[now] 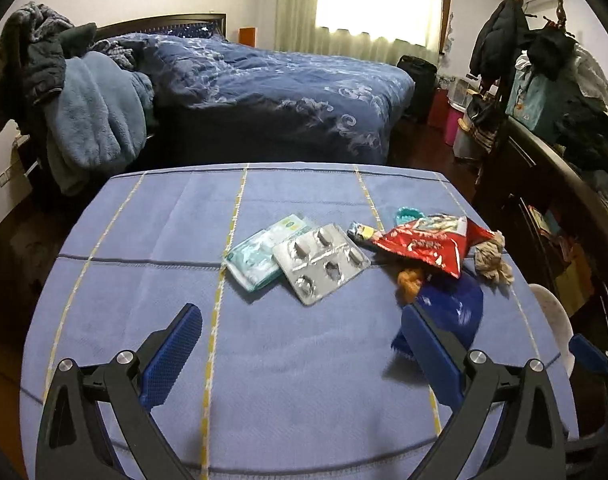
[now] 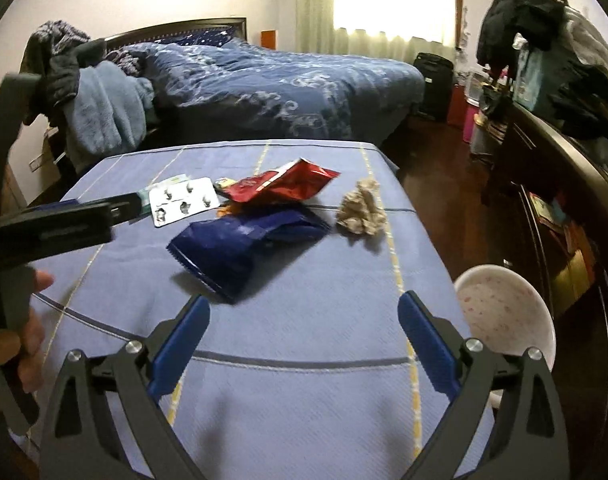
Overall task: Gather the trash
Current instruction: 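Move both tools back over the remaining trash on the table, then grasp the silver pill blister pack with the left tool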
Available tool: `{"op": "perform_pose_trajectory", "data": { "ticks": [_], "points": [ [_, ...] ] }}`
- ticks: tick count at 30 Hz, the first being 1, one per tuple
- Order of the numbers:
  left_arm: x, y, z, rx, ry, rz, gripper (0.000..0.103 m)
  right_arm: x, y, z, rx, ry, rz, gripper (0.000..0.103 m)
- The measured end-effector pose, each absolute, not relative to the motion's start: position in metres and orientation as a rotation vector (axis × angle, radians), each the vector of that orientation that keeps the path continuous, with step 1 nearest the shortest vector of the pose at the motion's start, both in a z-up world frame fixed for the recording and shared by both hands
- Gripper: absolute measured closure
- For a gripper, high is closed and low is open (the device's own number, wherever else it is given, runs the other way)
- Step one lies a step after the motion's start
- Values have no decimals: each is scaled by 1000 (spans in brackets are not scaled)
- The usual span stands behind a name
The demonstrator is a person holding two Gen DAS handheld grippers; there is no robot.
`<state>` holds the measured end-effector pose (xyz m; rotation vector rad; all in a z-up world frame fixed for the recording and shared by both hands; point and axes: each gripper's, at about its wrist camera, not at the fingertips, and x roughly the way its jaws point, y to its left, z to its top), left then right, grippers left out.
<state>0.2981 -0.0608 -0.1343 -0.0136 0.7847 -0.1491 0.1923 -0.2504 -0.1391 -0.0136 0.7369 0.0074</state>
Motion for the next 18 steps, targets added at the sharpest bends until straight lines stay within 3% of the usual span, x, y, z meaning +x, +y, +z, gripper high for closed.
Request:
{"op": "perform_pose_trajectory", "data": {
  "ticks": [18],
  "points": [
    [384,-96,-174,42,880,-59,4,204,-264,-143,24,739,16,6]
  ]
}}
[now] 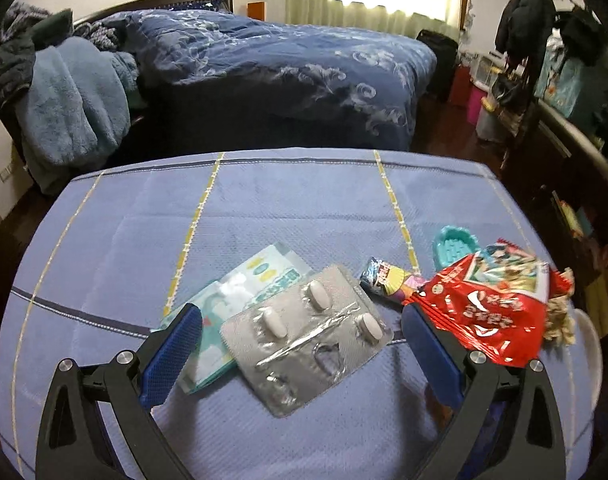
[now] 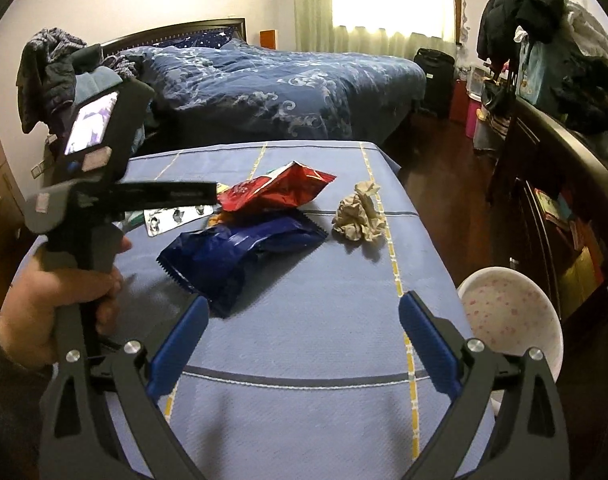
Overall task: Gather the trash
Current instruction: 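Grasp the silver pill blister pack with the left tool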
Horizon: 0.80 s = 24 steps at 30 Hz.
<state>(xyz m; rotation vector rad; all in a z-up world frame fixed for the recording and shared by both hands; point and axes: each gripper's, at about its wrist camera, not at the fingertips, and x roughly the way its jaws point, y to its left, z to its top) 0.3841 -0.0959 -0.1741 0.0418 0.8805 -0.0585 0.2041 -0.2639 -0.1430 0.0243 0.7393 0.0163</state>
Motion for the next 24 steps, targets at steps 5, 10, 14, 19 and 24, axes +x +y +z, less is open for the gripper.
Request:
{"op": "perform_pose_trajectory", "data": {
  "ticks": [5,10,14,19,24],
  "points": [
    [383,-102,-170,95,856,-59,61,207,-265,-145,26,746,19,6],
    [381,-87,-167,19,867,-102,73,207,-261,-145,35,752,38,6],
    [370,-65,-161,-62,857,-131,73,209,-255,-143,21,749,45,7],
    [347,-35,-146,-131,817,-131,73,217,-245,-144,23,756,62,6],
    [325,-9,-131,-169,771,-107,73,240,-222,-149,14,791,94,6]
  ]
}}
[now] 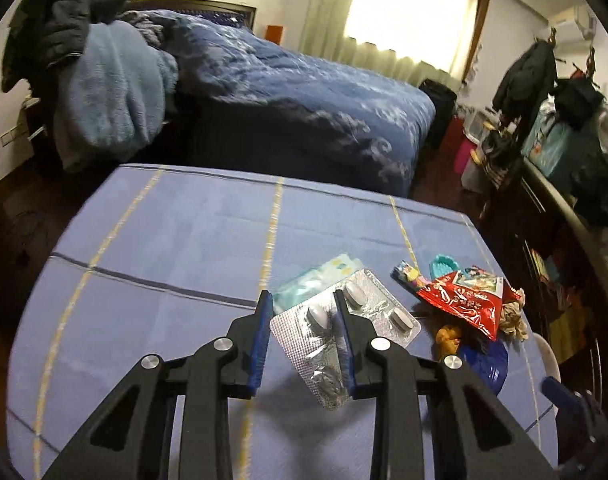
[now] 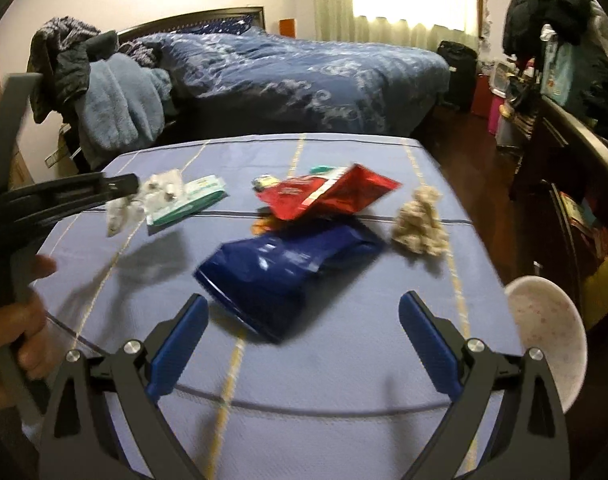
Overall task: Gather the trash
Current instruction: 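Grasp the silver pill blister pack with the left tool, then grasp the blue snack bag with the right tool while the left tool carries the blister pack toward the wastebasket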
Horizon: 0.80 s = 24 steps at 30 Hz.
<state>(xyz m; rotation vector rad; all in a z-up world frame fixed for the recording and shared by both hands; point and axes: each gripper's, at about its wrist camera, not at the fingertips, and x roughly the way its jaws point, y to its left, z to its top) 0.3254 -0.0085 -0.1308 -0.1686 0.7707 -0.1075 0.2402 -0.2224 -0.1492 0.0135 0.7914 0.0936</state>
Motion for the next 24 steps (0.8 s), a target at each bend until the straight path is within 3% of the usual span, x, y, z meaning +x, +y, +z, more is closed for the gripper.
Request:
{"op": "perform_pose_trajectory", "data": {
  "ticks": [7,8,10,13,24],
  "points": [
    [307,8,-120,-173,739,-106,73,285,-193,-167,26,873,77,8],
    [305,9,-119,-165,733,-105,73,287,-192,-168,27,876,77,14],
    [302,10,-118,-156,728,-105,73,290,-189,-173,29,905,84,59],
    [299,12,-117,-156,724,-115,73,284,-193,-174,50,896,108,75],
    [273,-6,-108,-155,705,-174,73,222,-229,-149,96,829,149,79]
  ]
}}
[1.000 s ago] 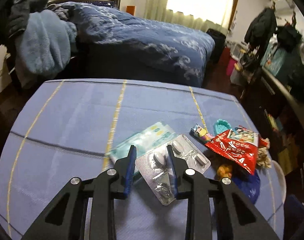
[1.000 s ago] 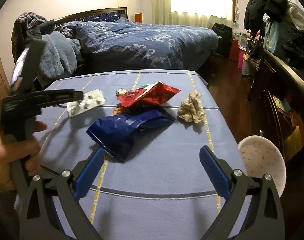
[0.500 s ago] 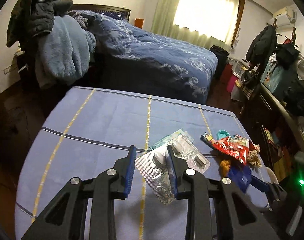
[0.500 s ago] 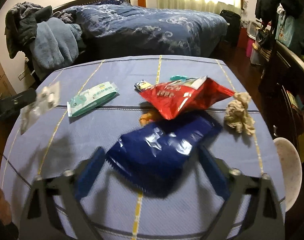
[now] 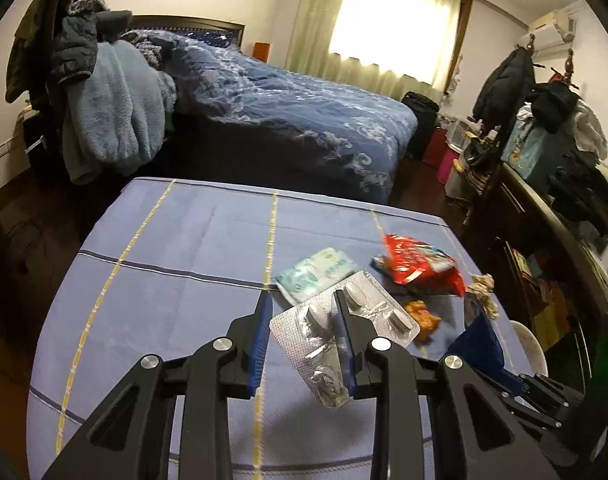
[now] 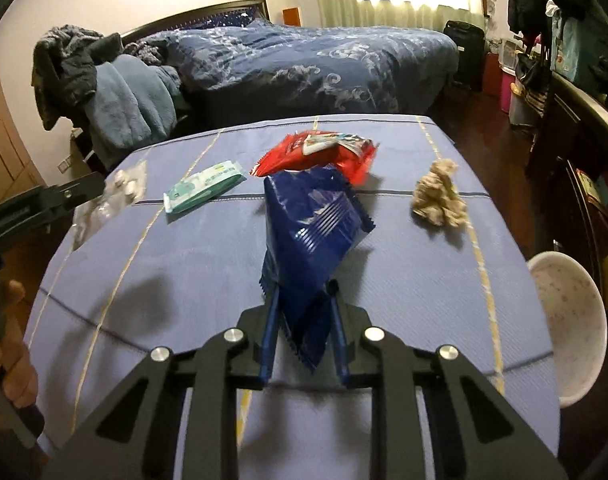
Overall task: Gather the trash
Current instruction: 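Grasp the blue snack bag with the right tool while the left tool carries the blister pack toward the wastebasket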
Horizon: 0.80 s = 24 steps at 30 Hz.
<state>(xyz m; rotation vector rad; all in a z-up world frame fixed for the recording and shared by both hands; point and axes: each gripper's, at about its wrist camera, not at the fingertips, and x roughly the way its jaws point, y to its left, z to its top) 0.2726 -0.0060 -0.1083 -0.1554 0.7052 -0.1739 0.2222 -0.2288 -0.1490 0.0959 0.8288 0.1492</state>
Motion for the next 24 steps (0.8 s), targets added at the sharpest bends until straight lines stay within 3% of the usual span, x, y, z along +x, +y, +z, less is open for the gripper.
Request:
{"op": "perform_pose_trajectory", "data": {
  "ticks": [9,24],
  "points": [
    [251,-56,-95,-112,679,-276,73,170,-265,-135,125,778,127,79],
    [241,-213,-81,15,675,-574,73,111,-396,-127,240,700,-119,78]
  ]
}}
